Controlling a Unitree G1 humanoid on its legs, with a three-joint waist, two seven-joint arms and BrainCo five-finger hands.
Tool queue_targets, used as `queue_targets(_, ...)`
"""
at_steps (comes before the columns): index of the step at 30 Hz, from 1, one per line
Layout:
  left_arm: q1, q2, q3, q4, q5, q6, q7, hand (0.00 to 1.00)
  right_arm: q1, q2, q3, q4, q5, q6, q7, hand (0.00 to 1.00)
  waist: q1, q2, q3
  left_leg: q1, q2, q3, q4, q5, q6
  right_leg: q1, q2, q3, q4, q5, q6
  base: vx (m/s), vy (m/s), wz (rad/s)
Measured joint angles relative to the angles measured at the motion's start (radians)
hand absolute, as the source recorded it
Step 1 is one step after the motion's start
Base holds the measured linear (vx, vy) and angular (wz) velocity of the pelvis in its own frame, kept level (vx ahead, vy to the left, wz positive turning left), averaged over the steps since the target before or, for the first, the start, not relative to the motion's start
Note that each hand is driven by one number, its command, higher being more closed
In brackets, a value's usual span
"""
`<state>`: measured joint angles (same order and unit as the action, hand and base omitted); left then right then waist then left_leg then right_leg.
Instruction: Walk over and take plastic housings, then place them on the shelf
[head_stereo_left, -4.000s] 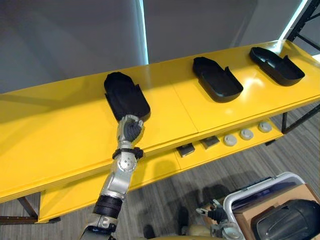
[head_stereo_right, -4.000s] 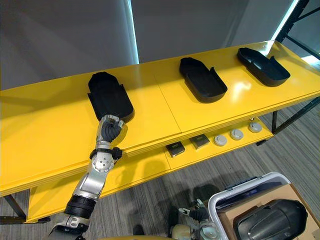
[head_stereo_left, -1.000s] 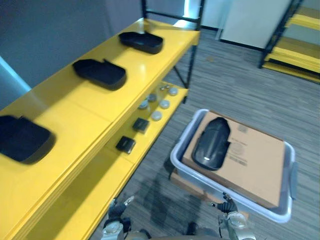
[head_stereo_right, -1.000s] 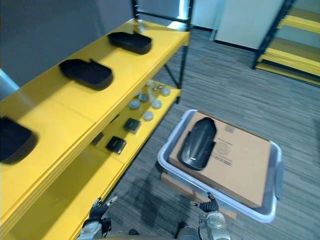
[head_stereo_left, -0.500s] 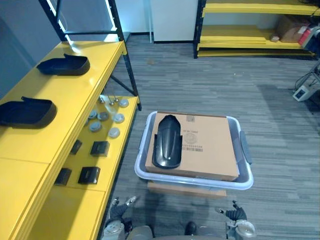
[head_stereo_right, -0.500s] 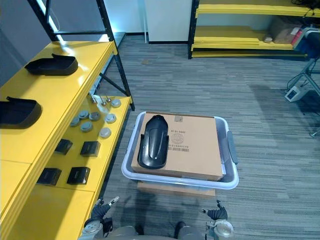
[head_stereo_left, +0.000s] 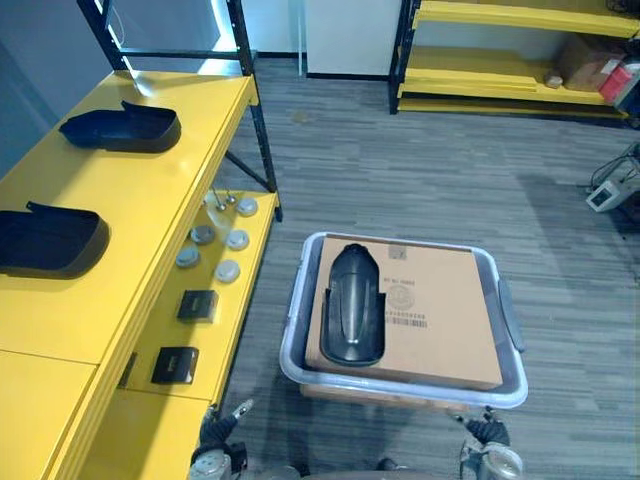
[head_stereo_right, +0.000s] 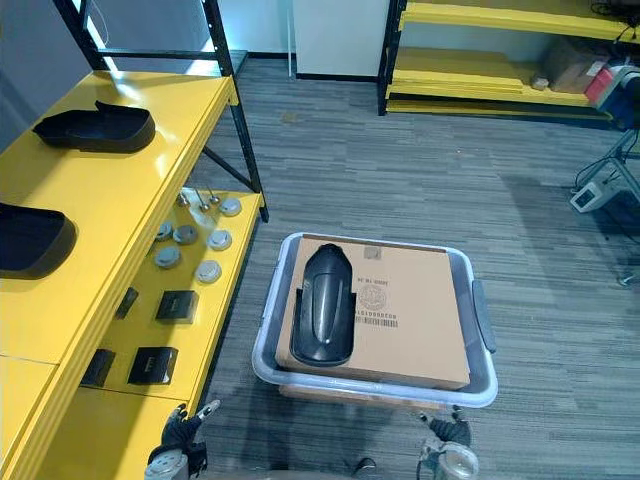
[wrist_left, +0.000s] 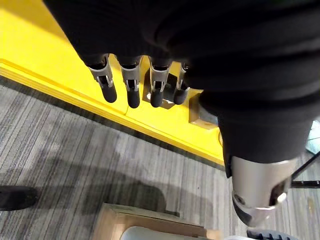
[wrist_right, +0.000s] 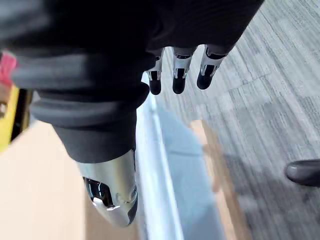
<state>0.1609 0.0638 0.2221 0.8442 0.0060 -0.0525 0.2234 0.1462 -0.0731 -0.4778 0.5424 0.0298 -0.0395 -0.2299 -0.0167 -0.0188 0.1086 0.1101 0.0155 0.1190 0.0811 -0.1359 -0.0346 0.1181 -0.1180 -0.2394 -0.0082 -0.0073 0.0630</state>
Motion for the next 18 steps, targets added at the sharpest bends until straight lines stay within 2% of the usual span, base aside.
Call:
queue_targets(4, 0.018, 0.002, 0.006, -0.023, 0.001, -0.001, 0.000, 0.00, 0.003, -0.029, -0.008, -0.286, -0.025, -0.003, -0.039, 0.00, -0.017, -0.012, -0.007, 0.000, -0.004, -0.001, 0.000, 0.000, 0.000, 0.000, -0.005, 0.000, 0.000, 0.006, 0.005, 0.00, 0.005, -0.01)
queue_targets(6, 0.018, -0.001, 0.002, -0.023, 0.002, -0.001, 0.000, 0.00, -0.018, -0.033, -0.004, -0.396, -0.052, -0.020, -0.058, 0.00, -0.019, -0.019, -0.012, 0.000, -0.004, -0.004, 0.000, 0.000, 0.000, 0.000, -0.005, -0.001, 0.000, 0.007, 0.005, -0.01, -0.022, 0.01)
queue_targets(8, 0.017, -0.002, -0.002, -0.023, 0.002, -0.001, 0.000, 0.00, -0.035, -0.035, 0.032, -0.472, -0.076, -0.029, -0.061, 0.00, -0.019, -0.021, -0.013, 0.000, -0.003, -0.006, 0.000, 0.000, 0.000, 0.000, -0.004, -0.001, 0.000, 0.007, 0.005, -0.02, -0.042, 0.01)
queue_targets(10, 0.018, -0.002, -0.023, -0.023, 0.002, -0.002, -0.001, 0.00, -0.044, -0.036, 0.139, -0.555, -0.103, -0.040, -0.054, 0.00, -0.018, -0.021, -0.013, -0.003, -0.002, -0.010, 0.000, 0.002, 0.003, 0.000, -0.002, -0.004, -0.002, 0.007, 0.005, -0.03, -0.068, 0.04)
queue_targets(13, 0.017, -0.006, -0.043, -0.023, 0.004, -0.003, -0.004, 0.00, -0.068, -0.036, 0.273, -0.566, -0.153, -0.061, -0.027, 0.00, -0.014, -0.021, -0.013, -0.014, -0.002, -0.026, 0.000, 0.002, 0.003, 0.000, 0.000, -0.009, -0.011, 0.007, 0.005, -0.03, -0.052, 0.11)
queue_targets(15, 0.017, -0.008, -0.055, -0.023, 0.005, -0.004, -0.005, 0.00, -0.090, -0.035, 0.349, -0.550, -0.189, -0.062, -0.003, 0.00, -0.001, -0.021, -0.013, -0.022, -0.003, -0.037, 0.000, 0.005, 0.008, 0.000, 0.000, -0.017, -0.017, 0.007, 0.005, -0.05, -0.059, 0.19)
queue_targets(18, 0.017, -0.013, -0.067, -0.023, 0.005, -0.005, -0.005, 0.00, -0.166, -0.033, 0.425, -0.416, -0.231, -0.064, 0.026, 0.00, 0.015, -0.020, -0.011, -0.037, -0.003, -0.062, 0.000, 0.011, 0.017, -0.001, 0.001, -0.047, -0.017, 0.007, 0.005, -0.06, -0.048, 0.28)
